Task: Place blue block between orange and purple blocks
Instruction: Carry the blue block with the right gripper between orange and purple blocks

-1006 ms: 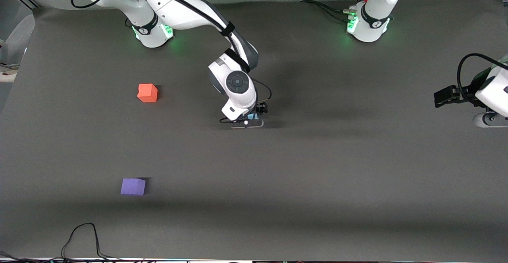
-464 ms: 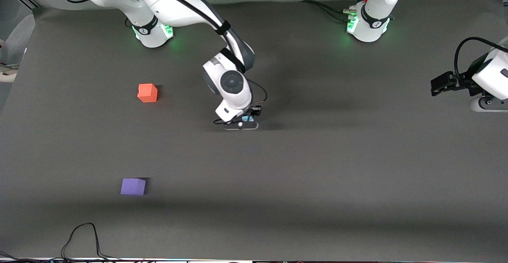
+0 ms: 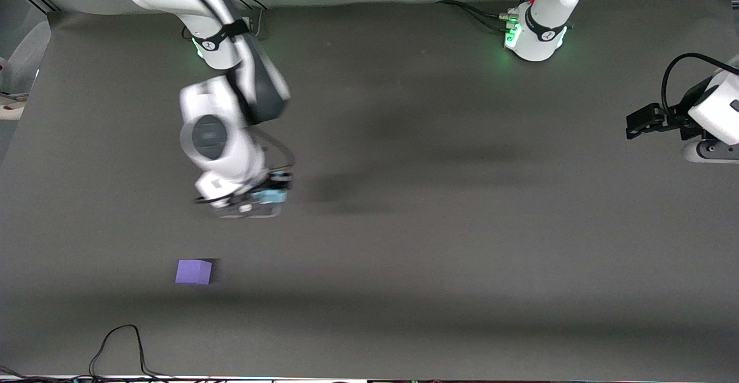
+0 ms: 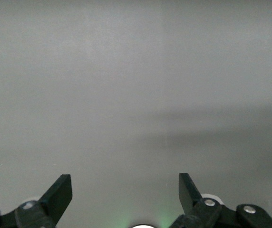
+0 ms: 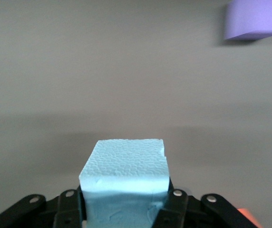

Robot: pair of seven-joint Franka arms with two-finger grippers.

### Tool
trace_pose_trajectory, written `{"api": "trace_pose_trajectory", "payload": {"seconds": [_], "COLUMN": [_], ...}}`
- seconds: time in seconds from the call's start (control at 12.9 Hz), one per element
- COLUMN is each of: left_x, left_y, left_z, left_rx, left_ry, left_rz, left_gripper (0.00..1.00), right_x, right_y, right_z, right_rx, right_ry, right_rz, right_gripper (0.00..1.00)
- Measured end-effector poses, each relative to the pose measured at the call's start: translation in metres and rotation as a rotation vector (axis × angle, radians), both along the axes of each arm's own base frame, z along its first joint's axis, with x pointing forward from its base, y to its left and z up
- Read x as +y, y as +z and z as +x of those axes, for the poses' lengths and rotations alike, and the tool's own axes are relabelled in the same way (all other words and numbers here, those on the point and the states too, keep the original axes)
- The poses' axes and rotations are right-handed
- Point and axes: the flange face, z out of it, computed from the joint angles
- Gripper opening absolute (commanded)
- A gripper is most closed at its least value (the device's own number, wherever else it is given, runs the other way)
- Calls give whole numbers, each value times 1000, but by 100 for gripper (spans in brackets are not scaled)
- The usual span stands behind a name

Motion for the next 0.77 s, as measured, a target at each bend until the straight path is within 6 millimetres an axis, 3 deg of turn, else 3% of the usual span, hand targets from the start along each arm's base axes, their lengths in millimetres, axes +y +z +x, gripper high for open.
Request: {"api": "trace_pose_trajectory", "payload": {"seconds": [0.15,0.39,0.54,0.77], "left_x": [-1,-1,-1,-1], "left_y": [0,-1,-1,-1], "left_z": [0,0,0,-1], "left_rx": [0,3,3,5], "left_ry": [-2,-2,-1,-1], "left_rz": [-2,-3,-3,-4], "left_gripper": [100,100,100,100], "right_x": [-79,-161,-189,-188], "right_y": [-13,-80,-114,-140], "right_z": [8,-12,-22,-24], "right_rx": [-10,-3,25,43], "right_ry": [-21,-11,-15,-44], "right_rz": [10,114,119,117], "right_gripper": [35,35,39,41]}}
